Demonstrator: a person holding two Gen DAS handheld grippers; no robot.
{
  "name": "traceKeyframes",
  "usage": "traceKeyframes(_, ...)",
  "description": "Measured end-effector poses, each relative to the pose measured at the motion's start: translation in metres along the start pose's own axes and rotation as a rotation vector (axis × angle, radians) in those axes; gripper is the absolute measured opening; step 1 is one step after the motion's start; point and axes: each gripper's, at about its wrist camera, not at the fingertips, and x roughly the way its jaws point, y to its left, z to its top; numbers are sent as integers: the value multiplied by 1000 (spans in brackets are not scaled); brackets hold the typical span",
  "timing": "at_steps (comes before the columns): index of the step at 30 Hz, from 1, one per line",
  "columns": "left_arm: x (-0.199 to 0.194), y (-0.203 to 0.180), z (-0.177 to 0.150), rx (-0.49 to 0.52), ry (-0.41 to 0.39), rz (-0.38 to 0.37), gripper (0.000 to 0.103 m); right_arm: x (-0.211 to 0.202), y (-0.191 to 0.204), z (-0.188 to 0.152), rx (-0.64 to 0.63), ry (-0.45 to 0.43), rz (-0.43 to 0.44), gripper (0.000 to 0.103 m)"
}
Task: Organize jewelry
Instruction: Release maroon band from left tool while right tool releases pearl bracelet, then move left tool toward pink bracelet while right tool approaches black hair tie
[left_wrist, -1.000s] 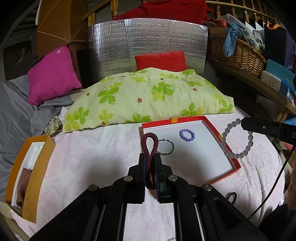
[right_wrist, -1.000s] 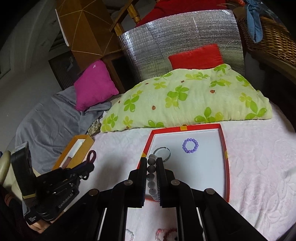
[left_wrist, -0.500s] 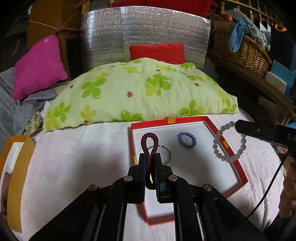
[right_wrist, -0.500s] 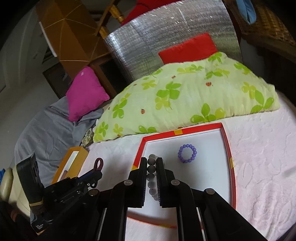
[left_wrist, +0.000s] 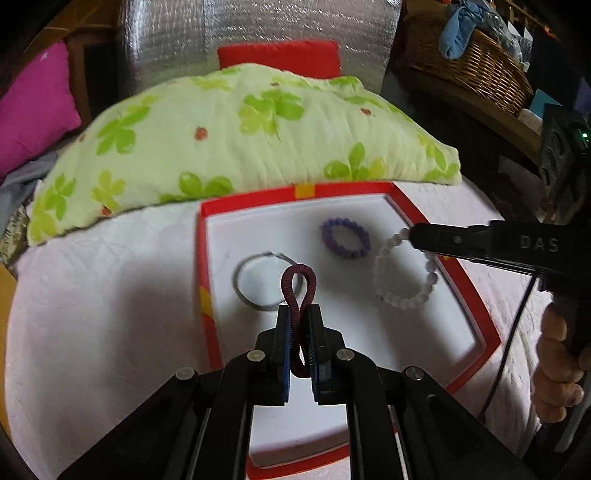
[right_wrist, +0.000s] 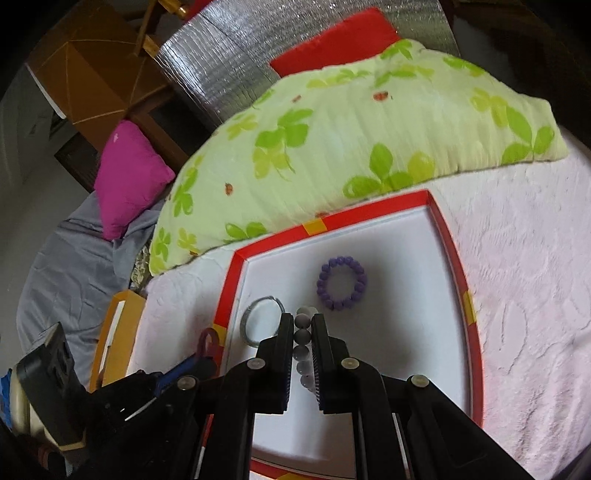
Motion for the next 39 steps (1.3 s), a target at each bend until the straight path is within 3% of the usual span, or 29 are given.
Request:
traceKeyframes(9, 23, 0, -10, -14, 93, 8, 10, 17, -22, -3, 39, 11, -58, 11)
traceKeyframes(14, 27, 3, -10, -23, 106, 14, 22, 20, -33, -3, 59, 18, -87, 12)
traceKeyframes(16, 28, 2, -10, -17, 116, 20, 32, 21, -37, -3, 63, 20, -108, 14)
traceKeyframes(20, 30, -2, -13, 4, 125, 32, 36, 18, -44, -3, 82, 24, -113, 14)
traceKeyframes(25, 26, -10, -15, 30, 120, 80, 48, 7, -43, -4, 77, 23, -118, 14)
traceKeyframes(30, 11, -11, -14, 26, 104, 122, 56, -10, -37, -9, 61, 19, -122, 28)
traceKeyframes(39, -22, -6, -25, 8, 59, 183, 56, -52, -27, -27, 4, -41, -126, 28)
